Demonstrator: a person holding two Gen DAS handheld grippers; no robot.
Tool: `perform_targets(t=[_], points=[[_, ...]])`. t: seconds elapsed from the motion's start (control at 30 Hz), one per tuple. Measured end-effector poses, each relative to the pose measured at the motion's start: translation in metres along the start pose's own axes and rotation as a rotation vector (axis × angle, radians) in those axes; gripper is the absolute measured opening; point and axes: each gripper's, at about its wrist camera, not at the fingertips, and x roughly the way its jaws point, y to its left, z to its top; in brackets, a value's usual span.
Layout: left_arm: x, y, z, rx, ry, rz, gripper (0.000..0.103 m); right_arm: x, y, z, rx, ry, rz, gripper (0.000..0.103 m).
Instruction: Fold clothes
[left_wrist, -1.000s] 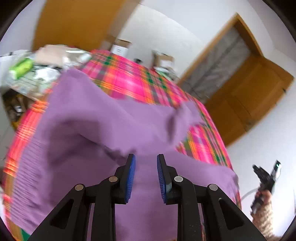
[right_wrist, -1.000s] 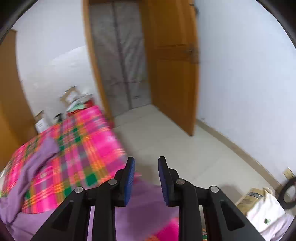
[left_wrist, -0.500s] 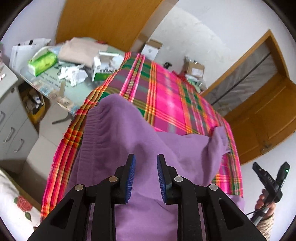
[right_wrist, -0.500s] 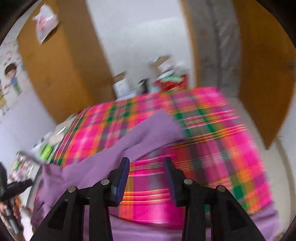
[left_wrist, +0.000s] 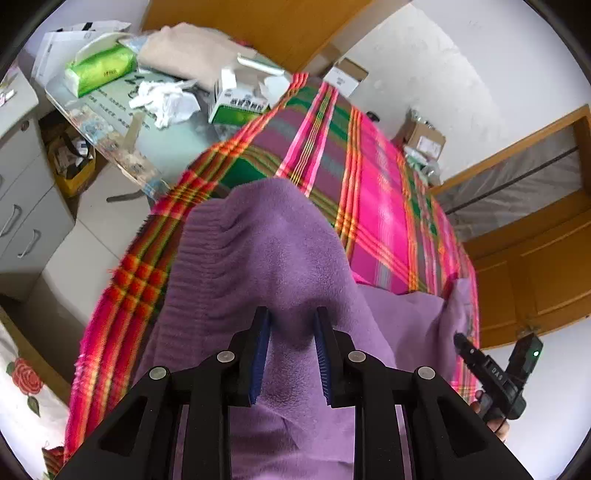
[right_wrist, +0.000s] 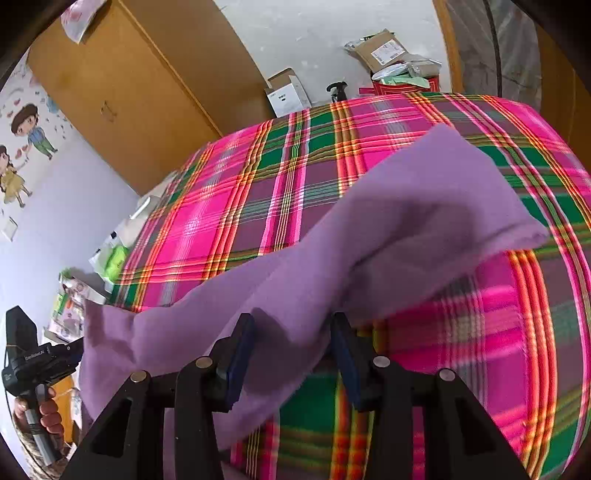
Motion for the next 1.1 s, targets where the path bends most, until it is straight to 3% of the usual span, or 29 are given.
perform_targets(t=[0.17,0.23,0.33,0.37,0.43,0.77,0.93,1.1], points=[[0.011,0.000,0.005,-0.028,0.018,-0.006,0.025,0.032,0.005,0.008,0.016,0.043,0.037,0.040],[0.011,-0.001,0.007,-0.026,0.015,-0.012,0.022,0.035,0.007,0.011,-0.007,0.031,0.015,0.021],[0.012,-0.004,0.011,-0.012,0.009,-0.015,0.021,0.034,0.009,0.014,-0.038,0.002,-0.009,0.008],[0.012,-0.004,0.012,-0.011,0.005,-0.012,0.020,0.030,0.009,0.015,-0.041,-0.015,-0.007,0.007],[0.011,-0.004,0.014,-0.013,-0.013,-0.013,0.008,0.023,0.010,0.016,-0.051,-0.055,-0.010,0.006],[0.013,-0.005,0.025,0.004,-0.069,0.000,0.006,-0.044,0.008,0.017,-0.119,-0.300,-0.123,0.006],[0.011,-0.001,0.027,0.038,-0.088,0.078,0.009,-0.021,-0.004,0.015,-0.129,-0.183,-0.164,0.007],[0.001,0.007,0.030,0.045,-0.102,0.112,0.010,-0.007,-0.012,0.013,-0.119,-0.132,-0.181,0.007]])
